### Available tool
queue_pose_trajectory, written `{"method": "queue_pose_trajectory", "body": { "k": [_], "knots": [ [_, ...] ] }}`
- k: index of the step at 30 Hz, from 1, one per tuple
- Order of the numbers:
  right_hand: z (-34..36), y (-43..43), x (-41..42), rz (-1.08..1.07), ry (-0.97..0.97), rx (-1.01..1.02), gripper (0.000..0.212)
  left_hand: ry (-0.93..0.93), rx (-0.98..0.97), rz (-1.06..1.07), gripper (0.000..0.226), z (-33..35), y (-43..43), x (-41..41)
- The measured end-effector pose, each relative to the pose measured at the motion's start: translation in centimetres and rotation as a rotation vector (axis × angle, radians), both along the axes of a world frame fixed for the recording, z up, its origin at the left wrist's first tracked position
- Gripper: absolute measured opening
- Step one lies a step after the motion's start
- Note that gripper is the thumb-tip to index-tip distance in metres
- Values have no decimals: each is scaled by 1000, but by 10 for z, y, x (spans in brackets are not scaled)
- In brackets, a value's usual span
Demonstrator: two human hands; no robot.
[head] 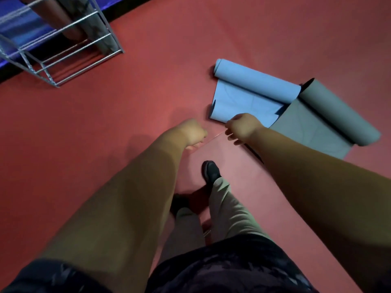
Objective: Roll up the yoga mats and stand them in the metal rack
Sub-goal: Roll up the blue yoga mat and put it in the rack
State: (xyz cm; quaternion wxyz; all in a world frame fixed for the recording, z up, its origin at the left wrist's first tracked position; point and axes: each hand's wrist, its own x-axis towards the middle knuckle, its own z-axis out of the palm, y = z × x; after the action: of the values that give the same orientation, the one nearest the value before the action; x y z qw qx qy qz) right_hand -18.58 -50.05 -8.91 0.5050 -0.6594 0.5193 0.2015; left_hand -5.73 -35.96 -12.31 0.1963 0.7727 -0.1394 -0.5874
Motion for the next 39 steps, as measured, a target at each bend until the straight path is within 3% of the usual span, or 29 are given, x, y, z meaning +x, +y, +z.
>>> {"method": "queue_pose_trajectory", "body": {
  "k": [9,16,21,26,31,35,39],
  "knots": [
    [-74,-17,-39,-62,26,35,24,-49,-67,16,19,-64,-27,-33],
    [-212,-88,-92,-95,78,106,25,-41,11,-1,19,-192,-97,-78],
    [-311,-134,-163,-198,182,116,18,90,91,-10,11,-290,-166,-143],
    [-403,-166,-218,-231,274,-14,28,130,89,-127,13,-370,-207,-193],
    [-456,-189,-208,-167,210,-176,26,-117,54,-398,27,-437,-245,-198],
    [-515,-211,-182,-190,87,-274,23,-512,-73,-492,47,-487,-279,-168],
    [-566,-235,-152,-342,-36,-399,27,-848,-186,-626,64,-530,-319,-139]
  ]
}}
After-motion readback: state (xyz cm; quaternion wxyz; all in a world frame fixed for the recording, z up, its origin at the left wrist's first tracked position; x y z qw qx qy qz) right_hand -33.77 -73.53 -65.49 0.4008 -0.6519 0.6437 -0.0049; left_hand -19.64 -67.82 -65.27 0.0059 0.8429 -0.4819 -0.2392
